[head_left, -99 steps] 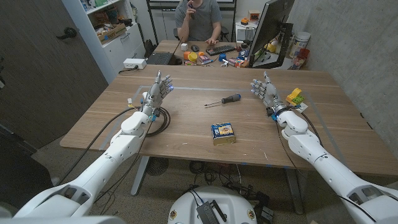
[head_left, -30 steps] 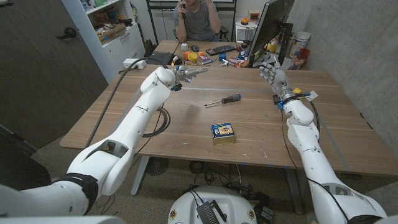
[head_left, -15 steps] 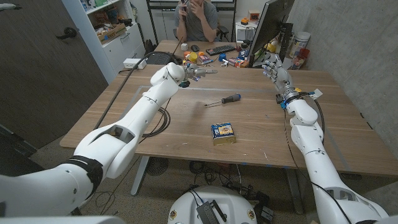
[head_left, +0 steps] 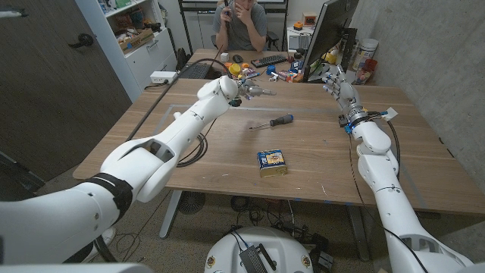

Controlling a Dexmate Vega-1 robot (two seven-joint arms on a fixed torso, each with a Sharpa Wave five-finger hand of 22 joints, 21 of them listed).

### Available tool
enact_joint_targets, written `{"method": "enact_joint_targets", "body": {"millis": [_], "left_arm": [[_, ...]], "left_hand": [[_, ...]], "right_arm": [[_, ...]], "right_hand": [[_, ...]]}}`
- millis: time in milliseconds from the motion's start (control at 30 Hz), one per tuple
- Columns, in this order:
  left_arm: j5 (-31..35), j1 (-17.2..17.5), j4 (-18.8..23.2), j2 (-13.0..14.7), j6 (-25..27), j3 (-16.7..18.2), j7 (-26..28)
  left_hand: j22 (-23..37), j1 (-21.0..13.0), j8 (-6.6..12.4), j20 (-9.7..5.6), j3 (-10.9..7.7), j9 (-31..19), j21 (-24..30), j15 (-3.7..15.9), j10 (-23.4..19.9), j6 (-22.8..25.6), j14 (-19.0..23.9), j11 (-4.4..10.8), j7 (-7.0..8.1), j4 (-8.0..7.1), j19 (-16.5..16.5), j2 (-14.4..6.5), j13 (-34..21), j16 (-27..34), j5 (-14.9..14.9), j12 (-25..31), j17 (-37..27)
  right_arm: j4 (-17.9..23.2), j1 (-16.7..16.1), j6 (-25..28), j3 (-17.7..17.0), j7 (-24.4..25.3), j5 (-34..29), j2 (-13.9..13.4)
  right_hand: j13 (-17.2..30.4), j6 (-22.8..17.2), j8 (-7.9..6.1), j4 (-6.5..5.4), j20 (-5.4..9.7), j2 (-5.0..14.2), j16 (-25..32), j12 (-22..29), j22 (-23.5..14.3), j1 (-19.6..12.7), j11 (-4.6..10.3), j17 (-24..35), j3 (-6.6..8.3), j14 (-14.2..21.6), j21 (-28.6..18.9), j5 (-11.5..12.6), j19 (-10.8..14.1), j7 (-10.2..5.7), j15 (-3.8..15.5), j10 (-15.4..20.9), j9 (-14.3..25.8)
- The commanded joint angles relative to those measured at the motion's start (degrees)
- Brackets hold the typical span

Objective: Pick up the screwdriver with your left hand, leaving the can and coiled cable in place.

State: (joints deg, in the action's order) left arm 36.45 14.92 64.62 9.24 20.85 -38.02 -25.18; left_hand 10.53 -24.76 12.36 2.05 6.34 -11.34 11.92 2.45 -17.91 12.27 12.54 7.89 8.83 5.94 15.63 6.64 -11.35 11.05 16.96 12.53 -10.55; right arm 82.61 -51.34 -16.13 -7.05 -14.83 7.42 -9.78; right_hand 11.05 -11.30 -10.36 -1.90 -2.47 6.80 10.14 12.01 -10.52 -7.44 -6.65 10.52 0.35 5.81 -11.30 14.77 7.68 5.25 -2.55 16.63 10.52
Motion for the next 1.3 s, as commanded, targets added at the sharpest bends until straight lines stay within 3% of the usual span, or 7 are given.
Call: {"method": "enact_joint_targets", "body": {"millis": [33, 600, 833, 933, 1067, 1200, 1300], "left_arm": [[4.1, -3.1, -1.3, -0.3, -0.6, -8.0, 0.5], [8.4, -5.3, -6.8, -2.9, -2.3, -16.4, 3.0], [10.5, -6.5, -8.5, -3.5, -2.7, -19.5, 3.1], [11.5, -6.9, -9.0, -3.7, -2.6, -20.6, 3.7], [12.6, -7.4, -9.6, -3.9, -2.7, -22.0, 4.0], [13.1, -7.8, -9.8, -4.0, -2.9, -22.8, 4.2], [13.0, -8.1, -10.2, -4.2, -3.0, -23.0, 4.3]], "left_hand": [[0.3, -0.1, -0.07, 0.03, 0.42, -0.1, 0.0, 3.01, -0.4, 0.3, 0.3, 0.56, 0.41, 0.05, 0.2, 0.5, -0.1, 0.2, 0.4, 0.2, -0.2], [0.4, -0.1, 0.10, -0.06, 0.88, -0.2, 0.1, 4.04, -2.5, 0.8, 1.1, 2.00, 1.17, -0.03, 0.3, 0.2, -0.2, 0.5, 0.9, 0.8, -0.3], [0.4, -0.3, 0.09, -0.22, 1.07, -0.2, 0.1, 4.31, -2.4, 0.8, 0.9, 2.29, 1.46, 0.04, 0.2, 0.4, -0.3, 0.5, 1.0, 0.7, -0.3], [0.4, -0.4, -0.01, -0.30, 1.20, -0.2, 0.1, 4.28, -2.3, 0.6, 0.9, 2.53, 1.67, 0.14, 0.2, 0.5, -0.3, 0.5, 1.1, 0.7, -0.3], [0.4, -0.5, -0.07, -0.33, 1.33, -0.3, 0.1, 4.40, -2.5, 0.5, 1.1, 2.63, 1.74, 0.24, 0.2, 0.7, -0.3, 0.5, 1.2, 0.7, -0.3], [0.3, -1.4, 2.23, -0.47, 2.38, -0.5, 0.1, 4.94, -4.8, 6.6, 1.6, 3.58, 2.46, 0.75, 0.2, 1.4, -0.4, 0.6, 1.8, 1.3, -0.3], [0.3, -1.6, 2.27, -0.82, 2.56, -0.5, 0.2, 5.06, -5.3, 6.9, 1.7, 3.71, 2.81, 0.83, 0.4, 1.4, -0.4, 0.6, 2.0, 1.5, -0.3]], "right_arm": [[-0.7, 0.2, -2.2, -0.2, 0.5, -1.7, -1.0], [-2.3, 0.8, -4.1, -0.3, 1.0, -2.5, -1.4], [-2.6, 0.6, -5.2, -0.7, 1.8, -3.2, -1.7], [-2.7, 0.6, -5.1, -0.8, 1.7, -2.9, -1.7], [-2.7, 0.8, -5.1, -0.9, 1.8, -2.9, -1.7], [-2.9, 0.9, -5.1, -1.1, 1.9, -2.7, -1.6], [-3.1, 1.0, -5.4, -1.2, 1.8, -2.6, -1.7]], "right_hand": [[0.1, 1.1, 0.23, 0.00, -0.43, 0.41, -0.1, -0.5, -0.1, -0.3, -0.11, 0.1, 0.44, -0.8, 0.2, -0.2, -0.5, 0.26, -0.26, -1.2, 0.2], [0.1, 4.1, 0.00, -0.08, -0.69, 0.36, 0.1, -0.9, -0.1, 0.0, -1.88, 0.1, 0.62, -2.7, 0.1, -1.1, -1.4, 2.29, -1.68, -5.0, 0.2], [0.0, 4.8, -0.15, 0.00, -0.91, 0.57, 0.0, -1.0, -0.1, -0.2, -3.26, 0.1, 0.95, -4.0, 0.2, -1.2, -2.2, 3.12, -2.51, -6.8, 0.2], [0.0, 7.2, 0.24, 0.00, -1.05, 0.61, 0.0, -1.4, -0.1, -0.3, -5.65, 0.1, 1.22, -5.4, 0.1, -1.4, -2.6, 4.58, -4.09, -10.0, 0.2], [0.0, 7.6, 0.12, -0.03, -1.20, 0.59, 0.0, -1.5, -0.1, -0.2, -5.84, 0.1, 1.30, -6.0, 0.1, -1.5, -2.8, 4.99, -4.75, -11.2, 0.2], [0.0, 7.9, 0.07, -0.06, -1.29, 0.60, 0.0, -1.6, -0.1, -0.2, -5.97, 0.1, 1.37, -6.6, 0.0, -1.5, -2.9, 5.75, -5.46, -12.2, 0.2], [0.0, 8.4, 0.05, -0.10, -1.36, 0.64, 0.0, -1.8, -0.1, -0.2, -5.97, 0.1, 1.47, -7.0, 0.0, -1.6, -3.0, 6.28, -6.13, -13.8, 0.2]]}}
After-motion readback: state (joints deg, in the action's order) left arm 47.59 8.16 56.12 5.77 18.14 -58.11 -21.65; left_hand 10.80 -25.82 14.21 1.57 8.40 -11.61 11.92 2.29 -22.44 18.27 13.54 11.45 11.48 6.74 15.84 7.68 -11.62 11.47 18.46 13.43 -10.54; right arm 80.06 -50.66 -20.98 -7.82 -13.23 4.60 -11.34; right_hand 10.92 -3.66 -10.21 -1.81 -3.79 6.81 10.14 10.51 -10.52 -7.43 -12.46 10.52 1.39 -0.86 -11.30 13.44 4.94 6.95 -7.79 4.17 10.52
